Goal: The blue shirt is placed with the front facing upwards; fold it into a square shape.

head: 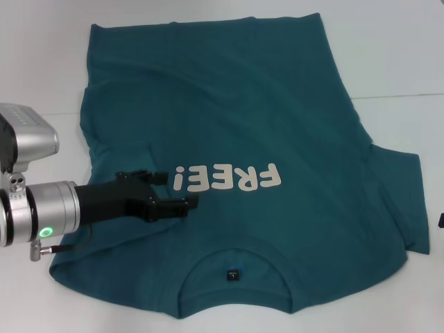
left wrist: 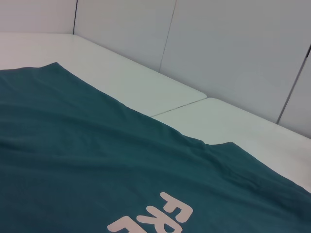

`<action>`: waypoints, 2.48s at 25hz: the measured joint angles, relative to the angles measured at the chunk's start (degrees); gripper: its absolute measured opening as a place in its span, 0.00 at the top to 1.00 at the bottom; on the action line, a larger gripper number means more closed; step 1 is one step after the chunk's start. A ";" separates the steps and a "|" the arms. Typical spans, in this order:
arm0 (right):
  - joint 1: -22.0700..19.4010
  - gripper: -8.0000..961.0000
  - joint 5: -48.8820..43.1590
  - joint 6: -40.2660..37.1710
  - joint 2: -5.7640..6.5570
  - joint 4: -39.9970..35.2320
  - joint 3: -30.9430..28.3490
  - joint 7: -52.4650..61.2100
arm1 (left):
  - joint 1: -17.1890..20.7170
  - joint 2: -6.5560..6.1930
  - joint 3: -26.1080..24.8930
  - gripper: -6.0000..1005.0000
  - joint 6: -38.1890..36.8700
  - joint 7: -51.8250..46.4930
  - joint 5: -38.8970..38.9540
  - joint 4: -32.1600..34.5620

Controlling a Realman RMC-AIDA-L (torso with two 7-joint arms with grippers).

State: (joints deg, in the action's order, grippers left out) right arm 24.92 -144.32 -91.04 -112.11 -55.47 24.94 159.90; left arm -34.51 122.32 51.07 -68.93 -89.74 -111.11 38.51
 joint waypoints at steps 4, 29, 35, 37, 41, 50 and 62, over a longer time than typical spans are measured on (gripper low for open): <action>0.25 0.02 0.48 0.75 -0.74 0.79 0.18 -0.83 | 0.04 0.12 0.00 0.10 0.24 0.00 -0.03 -0.16; 1.37 0.07 0.80 6.94 -2.06 5.52 1.69 -3.01 | 0.19 0.20 0.00 0.10 0.37 0.34 -0.07 -0.28; 1.48 0.08 0.79 7.86 -2.08 5.67 2.12 -3.02 | 0.33 0.20 0.00 0.10 0.39 0.43 -0.07 -0.28; 1.54 0.08 0.80 8.14 -2.07 5.81 2.21 -3.02 | 0.36 0.20 0.00 0.10 0.40 0.46 -0.07 -0.36; 1.84 0.09 0.80 8.62 -2.07 7.04 2.34 -3.04 | 0.28 0.20 0.00 0.10 0.46 0.53 -0.07 -0.80; 2.25 0.11 0.99 9.93 -2.05 8.15 2.35 -3.38 | 0.14 0.20 0.00 0.10 0.47 0.53 -0.07 -0.90; 2.69 0.15 1.28 12.11 -1.87 10.82 1.77 -4.01 | 0.27 0.15 0.00 0.10 0.47 0.49 -0.07 -0.90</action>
State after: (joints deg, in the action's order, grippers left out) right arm 27.61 -143.04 -78.93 -113.97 -44.64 26.71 155.89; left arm -34.25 122.47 51.06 -68.46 -89.24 -111.18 37.61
